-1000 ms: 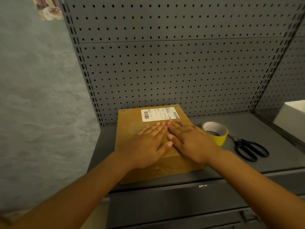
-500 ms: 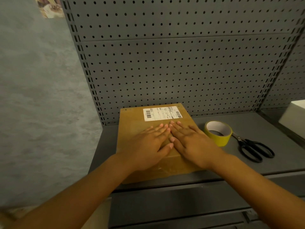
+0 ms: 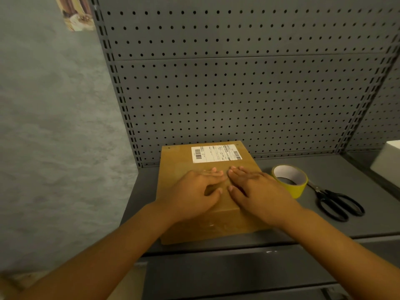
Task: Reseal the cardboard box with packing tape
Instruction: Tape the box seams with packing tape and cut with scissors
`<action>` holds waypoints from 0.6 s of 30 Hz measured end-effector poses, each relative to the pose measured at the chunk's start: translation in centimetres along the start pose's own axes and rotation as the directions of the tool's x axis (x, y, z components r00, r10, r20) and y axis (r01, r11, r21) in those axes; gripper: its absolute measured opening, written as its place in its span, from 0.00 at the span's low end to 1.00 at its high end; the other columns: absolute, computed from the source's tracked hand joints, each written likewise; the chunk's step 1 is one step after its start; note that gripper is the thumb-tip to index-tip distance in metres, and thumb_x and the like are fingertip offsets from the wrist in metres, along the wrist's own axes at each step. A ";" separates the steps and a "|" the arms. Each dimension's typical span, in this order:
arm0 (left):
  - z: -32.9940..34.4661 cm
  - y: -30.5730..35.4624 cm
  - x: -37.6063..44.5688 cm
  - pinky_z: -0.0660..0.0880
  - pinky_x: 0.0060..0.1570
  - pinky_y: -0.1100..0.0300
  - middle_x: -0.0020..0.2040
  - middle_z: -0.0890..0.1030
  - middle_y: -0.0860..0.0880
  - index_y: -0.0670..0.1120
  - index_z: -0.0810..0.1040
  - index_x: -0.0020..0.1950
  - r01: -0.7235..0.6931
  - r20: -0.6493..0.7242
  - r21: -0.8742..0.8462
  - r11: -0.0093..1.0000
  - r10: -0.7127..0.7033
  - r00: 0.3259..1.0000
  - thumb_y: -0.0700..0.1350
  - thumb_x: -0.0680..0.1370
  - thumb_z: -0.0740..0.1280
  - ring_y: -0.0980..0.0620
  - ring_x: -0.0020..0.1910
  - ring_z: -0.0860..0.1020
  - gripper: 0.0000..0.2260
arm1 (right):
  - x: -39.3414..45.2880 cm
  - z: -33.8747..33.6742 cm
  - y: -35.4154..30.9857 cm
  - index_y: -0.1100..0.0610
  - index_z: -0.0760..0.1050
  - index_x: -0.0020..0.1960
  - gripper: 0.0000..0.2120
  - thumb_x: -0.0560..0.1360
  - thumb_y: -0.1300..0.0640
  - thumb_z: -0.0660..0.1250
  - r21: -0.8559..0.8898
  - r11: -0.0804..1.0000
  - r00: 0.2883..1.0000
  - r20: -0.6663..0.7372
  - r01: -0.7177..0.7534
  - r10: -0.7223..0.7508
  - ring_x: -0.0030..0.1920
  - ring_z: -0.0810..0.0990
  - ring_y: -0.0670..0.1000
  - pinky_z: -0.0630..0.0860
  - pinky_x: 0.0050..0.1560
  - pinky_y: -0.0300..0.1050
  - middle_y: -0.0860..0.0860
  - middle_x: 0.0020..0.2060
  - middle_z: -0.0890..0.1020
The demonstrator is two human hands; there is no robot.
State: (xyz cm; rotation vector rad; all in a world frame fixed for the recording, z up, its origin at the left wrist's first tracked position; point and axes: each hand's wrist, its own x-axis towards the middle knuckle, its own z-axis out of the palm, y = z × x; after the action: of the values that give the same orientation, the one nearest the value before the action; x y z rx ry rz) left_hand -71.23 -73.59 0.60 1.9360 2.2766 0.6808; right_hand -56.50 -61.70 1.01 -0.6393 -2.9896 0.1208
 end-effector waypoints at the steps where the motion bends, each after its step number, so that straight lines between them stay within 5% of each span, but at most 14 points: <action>1: -0.4 -0.3 -0.1 0.54 0.68 0.70 0.72 0.68 0.55 0.51 0.69 0.72 0.032 -0.043 -0.031 0.999 -0.033 0.998 0.50 0.80 0.61 0.61 0.71 0.63 0.19 | 0.4 -0.5 -0.3 0.51 0.61 0.75 0.27 0.81 0.41 0.47 0.006 1.000 1.000 -0.025 -0.019 0.019 0.73 0.62 0.47 0.57 0.72 0.44 0.47 0.74 0.64; 3: -1.0 -1.6 -0.7 0.54 0.67 0.68 0.73 0.68 0.55 0.51 0.68 0.72 0.123 -0.117 -0.009 0.992 -0.123 0.985 0.50 0.81 0.60 0.59 0.72 0.63 0.19 | 1.4 -1.2 -1.3 0.52 0.66 0.72 0.22 0.81 0.44 0.52 0.060 0.998 0.995 -0.092 -0.015 0.021 0.70 0.67 0.49 0.60 0.70 0.45 0.49 0.71 0.69; 7: -1.4 -4.3 -2.3 0.46 0.71 0.65 0.78 0.55 0.55 0.51 0.56 0.78 0.249 0.003 0.057 0.967 -0.249 0.968 0.55 0.82 0.54 0.59 0.76 0.51 0.25 | 4.0 0.1 -4.3 0.52 0.51 0.78 0.27 0.82 0.44 0.49 0.184 0.973 0.988 0.034 0.142 -0.150 0.77 0.48 0.47 0.44 0.76 0.43 0.48 0.78 0.54; 11: -2.5 -5.2 -2.5 0.39 0.70 0.67 0.79 0.44 0.54 0.51 0.45 0.78 0.201 0.196 0.084 0.976 -0.214 0.957 0.55 0.83 0.50 0.64 0.73 0.42 0.26 | 5.7 0.1 -4.9 0.50 0.44 0.78 0.28 0.82 0.41 0.42 0.093 0.975 0.963 0.161 0.201 -0.214 0.77 0.43 0.44 0.41 0.76 0.47 0.45 0.78 0.47; 18: -2.5 -4.5 -3.0 0.37 0.68 0.68 0.79 0.43 0.54 0.50 0.43 0.78 0.150 0.164 0.256 0.955 -0.196 0.967 0.55 0.83 0.44 0.62 0.75 0.41 0.25 | 5.6 0.4 -5.2 0.50 0.43 0.78 0.27 0.82 0.43 0.43 0.079 0.981 0.966 0.178 0.178 -0.190 0.77 0.42 0.44 0.40 0.76 0.47 0.45 0.78 0.46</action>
State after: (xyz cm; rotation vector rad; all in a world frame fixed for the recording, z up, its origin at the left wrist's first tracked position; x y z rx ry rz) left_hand -75.58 -77.64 0.52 1.7704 2.4645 0.1985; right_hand -63.73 -64.16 1.40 -0.3587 -3.1889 0.2747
